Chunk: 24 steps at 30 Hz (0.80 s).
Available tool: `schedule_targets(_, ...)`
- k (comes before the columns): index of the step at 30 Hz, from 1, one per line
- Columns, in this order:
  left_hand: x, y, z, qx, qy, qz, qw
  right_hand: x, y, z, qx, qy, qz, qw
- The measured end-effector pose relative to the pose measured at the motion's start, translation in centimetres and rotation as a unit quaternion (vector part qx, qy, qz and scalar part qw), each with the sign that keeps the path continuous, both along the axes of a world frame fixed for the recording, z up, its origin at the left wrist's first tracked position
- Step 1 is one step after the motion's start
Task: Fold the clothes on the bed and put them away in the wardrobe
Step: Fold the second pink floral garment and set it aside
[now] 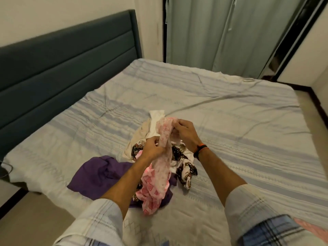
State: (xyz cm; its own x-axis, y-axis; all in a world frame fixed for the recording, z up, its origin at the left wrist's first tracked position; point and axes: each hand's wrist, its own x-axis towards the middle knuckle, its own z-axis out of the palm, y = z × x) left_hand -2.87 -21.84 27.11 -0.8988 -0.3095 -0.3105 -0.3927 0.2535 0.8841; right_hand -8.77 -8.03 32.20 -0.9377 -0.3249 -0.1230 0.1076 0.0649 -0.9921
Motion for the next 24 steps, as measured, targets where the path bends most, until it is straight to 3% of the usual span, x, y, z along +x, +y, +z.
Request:
schedule_targets(4,-0.1,-0.7,2.5,-0.075,0.044,0.005,0.996,0.6,-0.3,1.7,-0.059,0.001,-0.030,0.998)
schedule_targets(7,0.2,-1.4,4.5,-0.003,0.073,0.017,0.997,2.3,0.0,2.0,-0.054,0.002,-0.009,0.998)
schedule_targets(14,2.0,-1.2,9.6,0.170,0.108,0.047,0.978,7.0,0.8,0.5,0.115,0.063,-0.038,0.991)
schedule_targets(20,3.6,0.2,12.1,0.271,0.127,0.046,0.953,9.3,1.9,1.2,0.103,0.096,-0.031,0.990)
schedule_targets(24,4.9,1.0,11.5,0.244,0.141,0.025,0.959,9.8,3.0,2.5,0.043,0.076,-0.077,0.993)
